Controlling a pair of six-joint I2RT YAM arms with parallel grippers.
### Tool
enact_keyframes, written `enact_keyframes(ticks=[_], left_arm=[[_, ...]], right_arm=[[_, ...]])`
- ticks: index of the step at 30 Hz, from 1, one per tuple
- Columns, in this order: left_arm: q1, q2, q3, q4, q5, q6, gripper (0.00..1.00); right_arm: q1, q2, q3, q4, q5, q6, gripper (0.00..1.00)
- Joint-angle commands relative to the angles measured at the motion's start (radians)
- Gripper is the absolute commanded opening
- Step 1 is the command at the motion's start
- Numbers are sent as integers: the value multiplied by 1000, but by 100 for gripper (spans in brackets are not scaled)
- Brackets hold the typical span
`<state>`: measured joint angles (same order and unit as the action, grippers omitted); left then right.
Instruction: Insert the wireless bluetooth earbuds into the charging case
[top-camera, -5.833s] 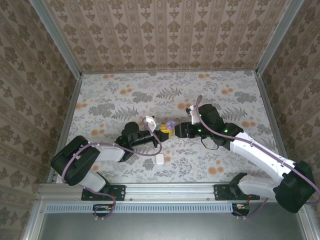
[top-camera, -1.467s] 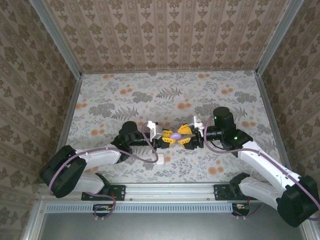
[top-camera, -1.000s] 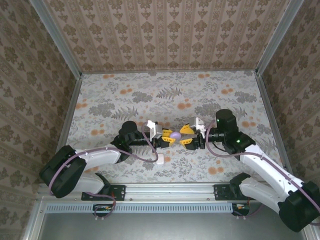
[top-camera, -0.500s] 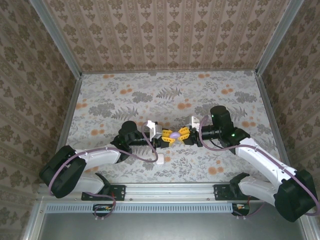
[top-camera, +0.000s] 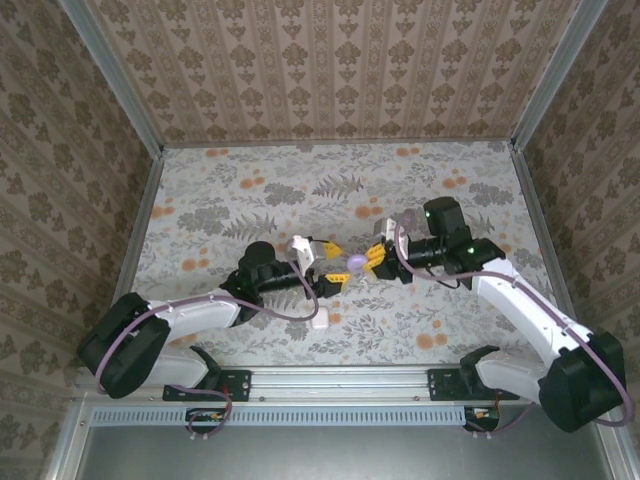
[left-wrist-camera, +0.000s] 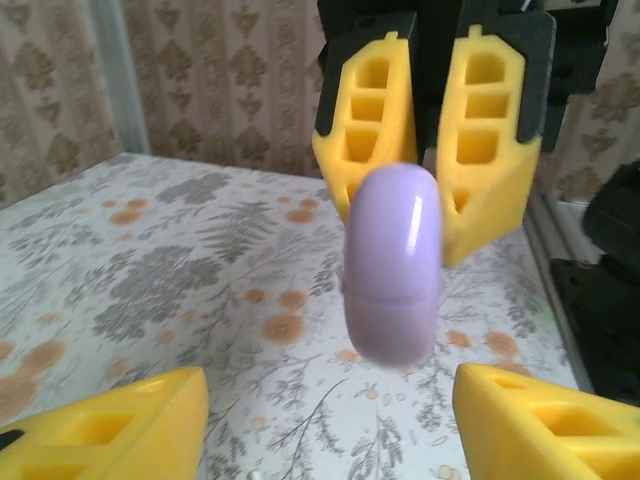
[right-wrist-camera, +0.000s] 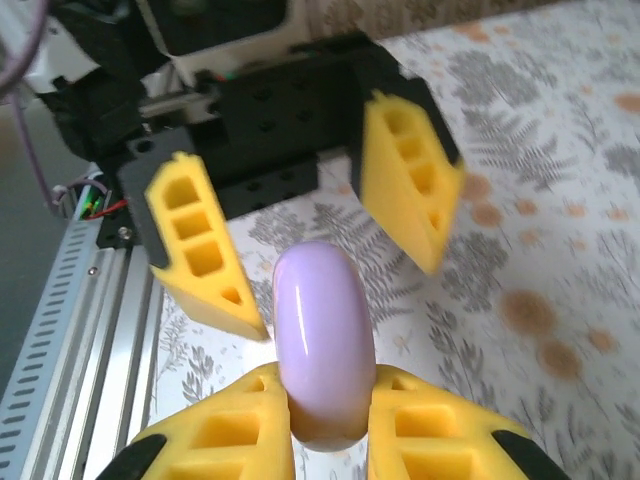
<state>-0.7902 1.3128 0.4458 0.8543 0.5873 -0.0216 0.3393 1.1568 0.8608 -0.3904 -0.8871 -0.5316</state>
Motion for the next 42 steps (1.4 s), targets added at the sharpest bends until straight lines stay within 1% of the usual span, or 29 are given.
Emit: enact_keyframes(ticks=[1,3,5,9,12,18,25,31,42], left_arm=[[7,-32,-10,-35,-114,2,69],[7,-44,-10,-72,-140,5,74],[8,-59,-2,-130,-171,12,75],[8,-90,34,-281,-242,38,76],[9,-99,55,-364,-301,58,76],[8,-99,81,-446,-343,93,76],[10,-82,90,-466,-360,102,76],[9,-50,108,-484,-376,99,76],[11,-15,125,-479,-376,94,75]], right_arm=[[-62,79,76,-204,66,-19,13],[-99,137,118,-262,116,-10,13],[-130,196,162,-326,155,-11,14],[-170,347,274,-468,261,-25,14],[-201,452,355,-558,293,-22,13],[-266,603,470,-647,364,-10,14],[-332,723,561,-709,391,-18,14],[-341,808,611,-749,454,-32,14],[-359,900,646,-780,493,-36,14]])
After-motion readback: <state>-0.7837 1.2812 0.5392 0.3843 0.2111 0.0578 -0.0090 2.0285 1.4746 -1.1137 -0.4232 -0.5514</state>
